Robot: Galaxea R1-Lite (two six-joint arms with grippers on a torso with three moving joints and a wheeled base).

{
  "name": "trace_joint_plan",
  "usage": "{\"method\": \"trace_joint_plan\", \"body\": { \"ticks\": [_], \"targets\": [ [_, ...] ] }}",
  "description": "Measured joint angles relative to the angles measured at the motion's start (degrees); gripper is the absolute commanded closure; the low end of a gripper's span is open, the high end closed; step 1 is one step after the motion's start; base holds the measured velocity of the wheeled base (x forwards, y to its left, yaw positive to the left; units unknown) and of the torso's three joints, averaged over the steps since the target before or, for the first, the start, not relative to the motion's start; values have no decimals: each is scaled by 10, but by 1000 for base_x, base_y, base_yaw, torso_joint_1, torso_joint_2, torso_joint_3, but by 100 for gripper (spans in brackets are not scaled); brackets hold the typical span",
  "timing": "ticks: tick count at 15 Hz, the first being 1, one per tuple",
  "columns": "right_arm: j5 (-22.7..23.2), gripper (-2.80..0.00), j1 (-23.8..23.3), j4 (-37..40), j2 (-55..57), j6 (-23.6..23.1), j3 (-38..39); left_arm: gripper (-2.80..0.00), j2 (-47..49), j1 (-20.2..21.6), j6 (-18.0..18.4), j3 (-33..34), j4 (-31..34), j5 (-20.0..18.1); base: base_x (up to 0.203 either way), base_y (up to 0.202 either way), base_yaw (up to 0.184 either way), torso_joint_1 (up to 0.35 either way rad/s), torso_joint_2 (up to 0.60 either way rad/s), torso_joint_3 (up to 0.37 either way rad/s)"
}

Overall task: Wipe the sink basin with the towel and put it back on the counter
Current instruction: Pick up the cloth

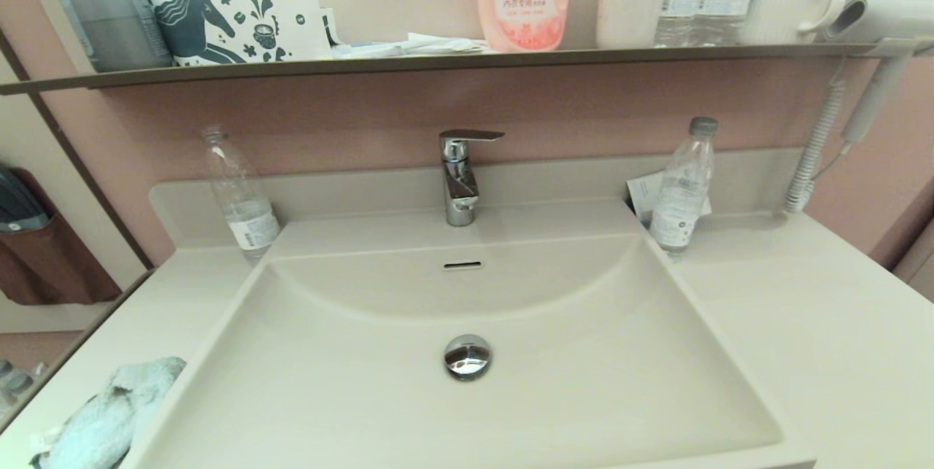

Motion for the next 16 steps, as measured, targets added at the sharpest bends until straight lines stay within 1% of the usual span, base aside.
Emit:
{"method": "trace_joint_plan", "body": {
  "ticks": [1,4,5,6,10,12,14,16],
  "targets": [
    [8,0,0,-2,-7,0,10,0,0,0,0,0,0,0,0,0,0,0,0,0],
    [63,0,-1,9,-15,-2,23,0,0,0,0,0,0,0,0,0,0,0,0,0],
    [68,0,-1,22,-16,-3,24,0,0,0,0,0,0,0,0,0,0,0,0,0],
    [69,0,-1,34,-16,-3,25,0,0,0,0,0,0,0,0,0,0,0,0,0],
    [69,0,0,40,-17,-3,27,0,0,0,0,0,0,0,0,0,0,0,0,0],
    [69,0,0,42,-17,-11,27,0,0,0,0,0,0,0,0,0,0,0,0,0],
    [71,0,0,59,-17,-30,27,0,0,0,0,0,0,0,0,0,0,0,0,0],
    [71,0,0,62,-17,-31,27,0,0,0,1,0,0,0,0,0,0,0,0,0]
  ]
}}
